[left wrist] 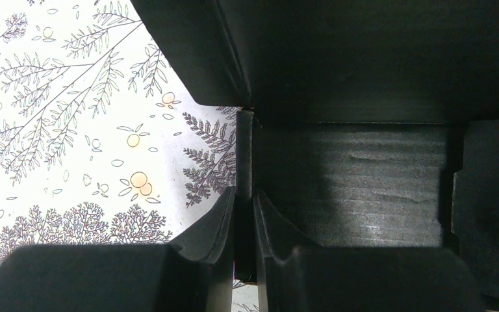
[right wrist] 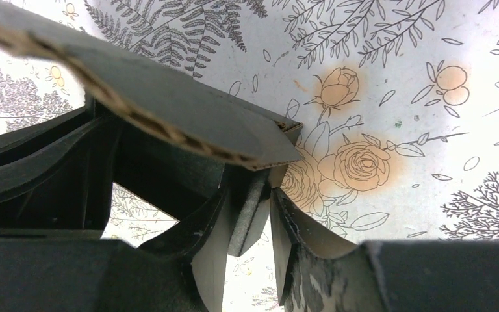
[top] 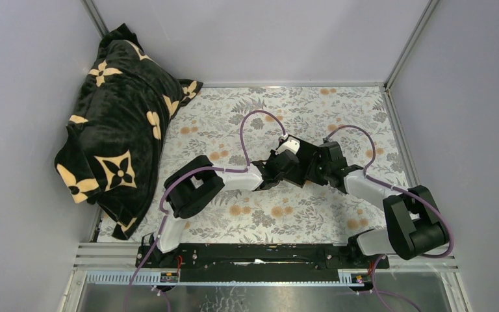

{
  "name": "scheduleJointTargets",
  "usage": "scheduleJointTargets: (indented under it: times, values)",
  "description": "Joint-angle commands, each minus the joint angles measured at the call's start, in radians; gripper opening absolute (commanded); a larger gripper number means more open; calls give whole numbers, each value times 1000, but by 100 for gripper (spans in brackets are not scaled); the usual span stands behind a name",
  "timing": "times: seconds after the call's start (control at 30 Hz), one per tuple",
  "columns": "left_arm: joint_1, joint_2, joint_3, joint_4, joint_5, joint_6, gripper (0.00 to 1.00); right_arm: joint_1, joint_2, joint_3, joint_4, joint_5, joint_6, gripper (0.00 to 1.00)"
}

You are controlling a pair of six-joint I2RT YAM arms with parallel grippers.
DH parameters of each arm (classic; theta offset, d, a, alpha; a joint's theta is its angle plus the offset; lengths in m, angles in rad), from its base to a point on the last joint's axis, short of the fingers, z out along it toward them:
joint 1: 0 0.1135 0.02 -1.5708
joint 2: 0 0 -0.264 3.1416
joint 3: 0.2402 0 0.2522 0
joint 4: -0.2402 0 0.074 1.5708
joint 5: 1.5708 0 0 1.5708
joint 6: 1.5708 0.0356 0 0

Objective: Fold the paper box
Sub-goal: Fold the paper box at the center of the board.

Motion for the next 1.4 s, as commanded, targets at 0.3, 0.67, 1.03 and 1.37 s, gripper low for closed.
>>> scheduleJointTargets:
  times: [0.3,0.67,1.03,1.37]
  values:
    - [-8,131,-61,-178,185,-17,19,65,69,105,-157,109,-54,30]
    - [-8,130,-64,-175,188,-18,19,139,145,236,-340,265,-139,24]
    - [-8,103,-96,-158,191,-23,19,190,217,336,-474,417,-183,16]
    - [-9,37,-141,-110,213,-33,30,199,250,363,-513,455,-214,16]
